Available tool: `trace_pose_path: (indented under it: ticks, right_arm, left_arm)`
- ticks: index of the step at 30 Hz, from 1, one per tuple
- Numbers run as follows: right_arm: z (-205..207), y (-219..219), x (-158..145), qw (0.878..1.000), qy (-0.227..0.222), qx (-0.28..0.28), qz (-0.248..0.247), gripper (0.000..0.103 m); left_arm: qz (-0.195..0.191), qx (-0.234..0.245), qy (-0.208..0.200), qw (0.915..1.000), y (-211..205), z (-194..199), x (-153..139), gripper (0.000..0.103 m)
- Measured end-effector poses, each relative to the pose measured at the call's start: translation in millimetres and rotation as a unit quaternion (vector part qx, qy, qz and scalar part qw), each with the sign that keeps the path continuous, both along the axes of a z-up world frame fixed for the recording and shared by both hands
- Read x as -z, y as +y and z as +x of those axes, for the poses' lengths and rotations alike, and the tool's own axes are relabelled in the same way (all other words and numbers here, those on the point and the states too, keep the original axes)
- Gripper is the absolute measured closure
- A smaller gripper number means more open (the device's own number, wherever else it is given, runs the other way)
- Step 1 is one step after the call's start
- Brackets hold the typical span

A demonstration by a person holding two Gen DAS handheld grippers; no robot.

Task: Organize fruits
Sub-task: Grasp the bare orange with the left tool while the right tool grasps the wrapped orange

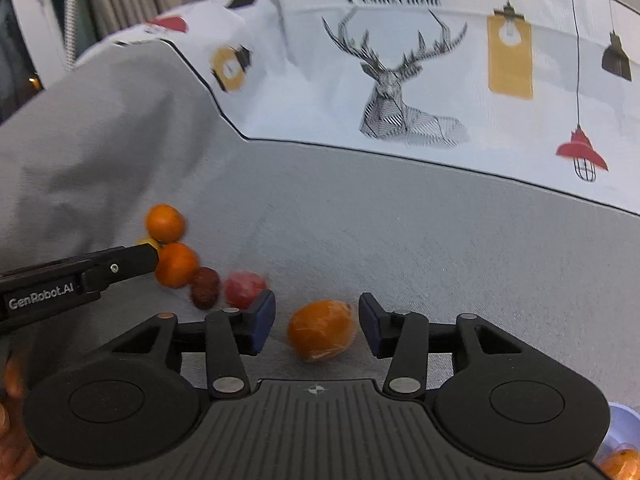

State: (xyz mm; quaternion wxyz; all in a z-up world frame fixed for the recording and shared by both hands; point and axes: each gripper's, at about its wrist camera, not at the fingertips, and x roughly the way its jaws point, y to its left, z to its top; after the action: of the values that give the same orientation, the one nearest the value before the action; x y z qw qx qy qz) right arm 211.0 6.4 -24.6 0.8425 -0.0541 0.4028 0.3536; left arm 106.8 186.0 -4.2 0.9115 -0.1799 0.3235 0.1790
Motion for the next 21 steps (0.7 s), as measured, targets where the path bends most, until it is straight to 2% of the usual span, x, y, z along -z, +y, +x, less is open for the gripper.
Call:
trace_pose_path:
  ticks: [4, 12, 14, 16, 21]
  right_arm:
    - [4, 6, 8, 1.000, 0.010, -0.002, -0.013, 0.053]
    - [-3, 12, 14, 0.999, -0.008, -0.018, -0.041, 0.055]
    - [-4, 11, 13, 0.999, -0.015, -0.023, -0.045, 0.062]
    - [-5, 9, 10, 0.999, -0.013, -0.023, -0.042, 0.063]
    - [-16, -5, -10, 0.999, -0.033, -0.026, -0.007, 0.063]
  left_arm:
    - [0.003, 0.003, 0.008, 1.0000, 0, 9, 7, 0.051]
    - [-0.002, 0.007, 0.022, 0.9997, 2, 21, 19, 0.051]
    - [-0.002, 0.007, 0.022, 0.9997, 1, 21, 19, 0.058]
    - [-0.009, 0.009, 0.021, 0.9997, 2, 21, 19, 0.067]
    - [-0.005, 0.006, -0.001, 1.0000, -2, 9, 6, 0.068]
